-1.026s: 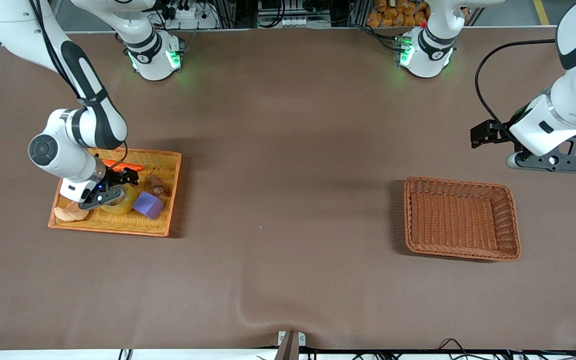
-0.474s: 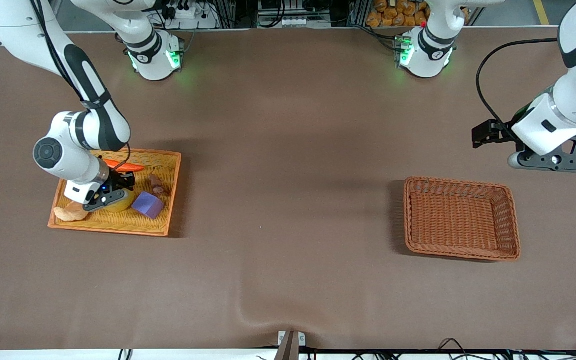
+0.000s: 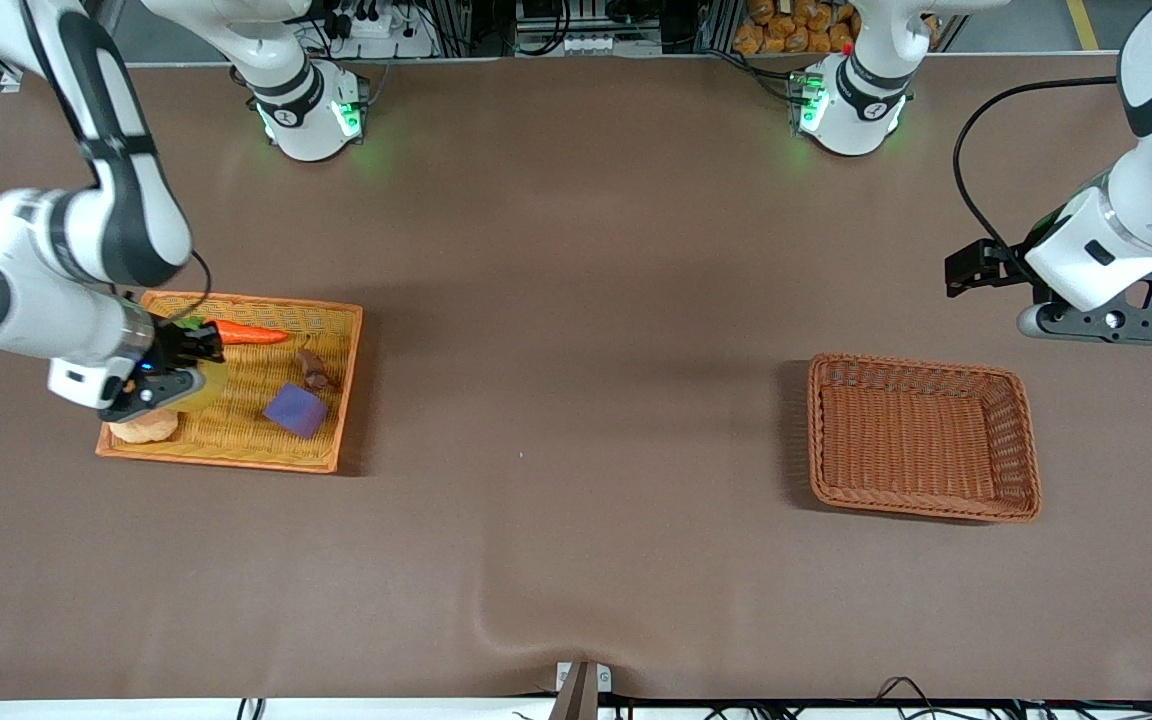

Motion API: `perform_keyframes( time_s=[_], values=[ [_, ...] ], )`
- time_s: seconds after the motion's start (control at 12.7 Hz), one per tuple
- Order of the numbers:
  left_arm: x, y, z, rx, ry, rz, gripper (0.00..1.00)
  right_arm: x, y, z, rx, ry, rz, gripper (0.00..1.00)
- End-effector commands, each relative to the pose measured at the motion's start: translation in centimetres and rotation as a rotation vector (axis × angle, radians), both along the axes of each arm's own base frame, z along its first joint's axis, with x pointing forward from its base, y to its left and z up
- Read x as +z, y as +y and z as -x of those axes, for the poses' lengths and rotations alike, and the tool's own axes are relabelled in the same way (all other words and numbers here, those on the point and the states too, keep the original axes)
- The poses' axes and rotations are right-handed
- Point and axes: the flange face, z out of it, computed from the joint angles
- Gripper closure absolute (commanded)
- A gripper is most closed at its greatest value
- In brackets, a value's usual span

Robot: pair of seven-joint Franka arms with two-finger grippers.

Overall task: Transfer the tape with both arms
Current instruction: 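Grasp the tape roll with the right gripper and lift it out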

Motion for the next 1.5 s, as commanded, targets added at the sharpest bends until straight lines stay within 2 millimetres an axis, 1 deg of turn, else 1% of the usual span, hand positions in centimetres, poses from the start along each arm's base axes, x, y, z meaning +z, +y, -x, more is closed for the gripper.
perform_keyframes(
  time_s=[0.0, 0.08, 0.16, 0.24, 0.32, 0.39, 0.47, 0.55, 0.63, 0.71, 0.79, 0.87, 0.95, 1.03, 1.18, 1.34, 1.42],
  values=[
    [0.4, 0.1, -0.2, 0.0, 0.001, 0.021, 0.0, 5.2, 5.3, -2.1, 0.034, -0.036, -0.008, 1.0],
    [0.4, 0.0, -0.2, -0.001, 0.001, 0.021, 0.0, 5.9, 9.3, -2.3, 0.017, -0.051, -0.027, 1.0],
    [0.4, 0.1, -0.2, 0.0, 0.0, 0.021, 0.0, 5.4, 14.5, -2.5, -0.032, -0.039, -0.053, 1.0],
    [0.4, 0.0, -0.2, -0.001, 0.001, 0.021, 0.0, 4.5, 19.5, -2.2, -0.068, -0.024, -0.051, 1.0],
    [-0.1, -0.1, -0.4, -0.003, 0.008, 0.019, 0.0, 3.9, 24.7, -1.7, -0.094, -0.027, -0.038, 1.0],
    [-2.8, -0.6, -1.4, -0.011, 0.046, 0.009, 0.0, 3.7, 29.8, -1.4, -0.147, -0.04, -0.024, 1.0],
    [-7.3, -1.1, -2.9, -0.019, 0.118, -0.005, 0.0, 3.1, 34.6, -1.3, -0.215, -0.05, -0.013, 1.0],
    [-7.3, -0.6, -3.3, -0.022, 0.114, -0.005, 0.0, 1.9, 39.2, -1.1, -0.253, -0.062, -0.009, 1.0],
    [-7.3, -0.1, -3.6, -0.013, 0.112, -0.002, 0.0, 0.2, 43.3, -1.1, -0.285, -0.073, -0.01, 1.0],
    [-7.3, -0.3, -3.6, -0.016, 0.111, -0.004, 0.0, -1.7, 46.6, -0.6, -0.32, -0.084, -0.014, 1.0],
    [-7.2, -0.6, -3.5, -0.022, 0.11, -0.006, 0.0, -3.9, 49.4, 0.1, -0.372, -0.113, -0.04, 1.0],
    [-7.3, -0.6, -3.5, -0.024, 0.113, -0.006, 0.0, -5.8, 51.8, 1.0, -0.444, -0.138, -0.071, 1.0],
    [-7.5, -0.3, -3.6, -0.021, 0.115, 0.001, 0.0, -8.1, 54.9, 2.9, -0.503, -0.159, -0.093, 1.0],
    [-7.7, 0.0, -3.7, -0.015, 0.121, 0.012, 0.0, -10.2, 56.8, 3.8, -0.538, -0.175, -0.112, 1.0],
    [-7.9, 0.0, -3.7, -0.013, 0.124, 0.013, 0.0, -12.4, 57.6, 4.4, -0.534, -0.17, -0.103, 1.0],
    [-8.3, 0.0, -3.8, -0.015, 0.129, 0.013, 0.0, -14.0, 57.5, 4.6, -0.531, -0.16, -0.083, 1.0],
    [-8.7, 0.4, -4.4, -0.007, 0.129, 0.015, 0.0, -14.7, 57.3, 4.6, -0.528, -0.158, -0.074, 1.0]
  ],
)
